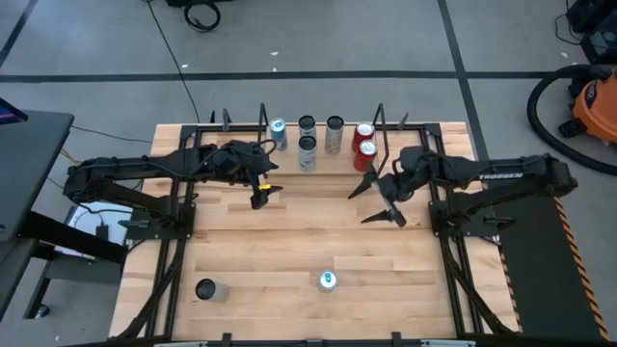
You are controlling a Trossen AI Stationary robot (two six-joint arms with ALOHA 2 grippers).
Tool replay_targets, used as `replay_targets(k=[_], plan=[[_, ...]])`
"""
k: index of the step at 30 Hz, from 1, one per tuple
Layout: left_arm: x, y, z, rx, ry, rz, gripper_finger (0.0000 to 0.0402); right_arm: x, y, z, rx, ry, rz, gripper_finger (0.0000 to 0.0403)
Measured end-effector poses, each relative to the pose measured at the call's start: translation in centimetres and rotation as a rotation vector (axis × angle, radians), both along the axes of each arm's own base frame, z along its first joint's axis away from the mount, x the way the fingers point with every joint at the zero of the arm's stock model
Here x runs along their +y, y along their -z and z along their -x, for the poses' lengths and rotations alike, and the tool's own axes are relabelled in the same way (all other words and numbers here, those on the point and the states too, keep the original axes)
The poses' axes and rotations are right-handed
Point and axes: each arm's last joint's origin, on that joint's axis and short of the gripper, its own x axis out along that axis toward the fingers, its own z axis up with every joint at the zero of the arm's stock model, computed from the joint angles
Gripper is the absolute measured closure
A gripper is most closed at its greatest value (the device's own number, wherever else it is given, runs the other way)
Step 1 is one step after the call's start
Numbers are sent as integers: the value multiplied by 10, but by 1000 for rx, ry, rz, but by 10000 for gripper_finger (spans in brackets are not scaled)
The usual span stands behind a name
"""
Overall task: Place canned beverage on shelf
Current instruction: Put the white-yellow soda can aligned with the other white-yellow soda can on the shelf
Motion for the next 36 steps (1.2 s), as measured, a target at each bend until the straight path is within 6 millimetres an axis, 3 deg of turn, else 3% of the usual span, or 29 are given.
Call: replay_targets(k=[13, 24, 36], plan=[[0, 1, 0, 8, 1, 0, 83, 38, 13, -16, 0, -26, 111, 52], [-4, -1, -1, -9, 0, 30, 83, 51, 17, -17, 18, 29, 158, 52], [-34, -41, 15, 122, 2, 149, 83, 55, 19, -16, 40, 14, 146, 52]])
